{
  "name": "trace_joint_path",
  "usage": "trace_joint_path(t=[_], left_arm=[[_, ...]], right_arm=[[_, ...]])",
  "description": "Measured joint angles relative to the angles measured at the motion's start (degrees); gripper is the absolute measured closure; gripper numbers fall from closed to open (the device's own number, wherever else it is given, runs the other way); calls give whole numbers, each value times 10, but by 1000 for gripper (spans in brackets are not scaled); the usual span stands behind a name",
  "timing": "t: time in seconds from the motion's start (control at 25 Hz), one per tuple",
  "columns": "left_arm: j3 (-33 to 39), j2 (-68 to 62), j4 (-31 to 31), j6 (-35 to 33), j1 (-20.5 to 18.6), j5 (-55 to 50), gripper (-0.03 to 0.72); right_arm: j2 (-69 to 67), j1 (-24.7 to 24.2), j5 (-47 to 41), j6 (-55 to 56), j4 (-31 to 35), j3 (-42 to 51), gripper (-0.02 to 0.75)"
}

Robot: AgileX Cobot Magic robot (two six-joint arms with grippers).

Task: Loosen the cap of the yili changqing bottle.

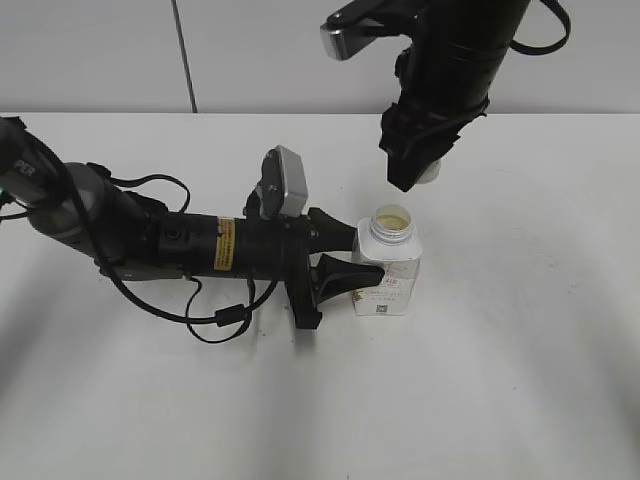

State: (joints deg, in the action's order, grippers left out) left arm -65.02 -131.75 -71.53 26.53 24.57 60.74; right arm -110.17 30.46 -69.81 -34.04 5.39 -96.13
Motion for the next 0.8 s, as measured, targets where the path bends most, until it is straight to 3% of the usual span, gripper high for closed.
trace_joint_path(t=[0.12,0.28,0.52,0.8], left_arm=[[0,0,-1,0,0,0,354],[0,0,-1,0,0,0,354],[0,0,-1,0,0,0,354],[0,0,-1,0,0,0,354]], right_arm=[[2,0,0,178,-18,0,346],[2,0,0,322,-26,0,346],[3,-14,0,353,-23,0,346],[29,-97,0,340,-22,11,347]])
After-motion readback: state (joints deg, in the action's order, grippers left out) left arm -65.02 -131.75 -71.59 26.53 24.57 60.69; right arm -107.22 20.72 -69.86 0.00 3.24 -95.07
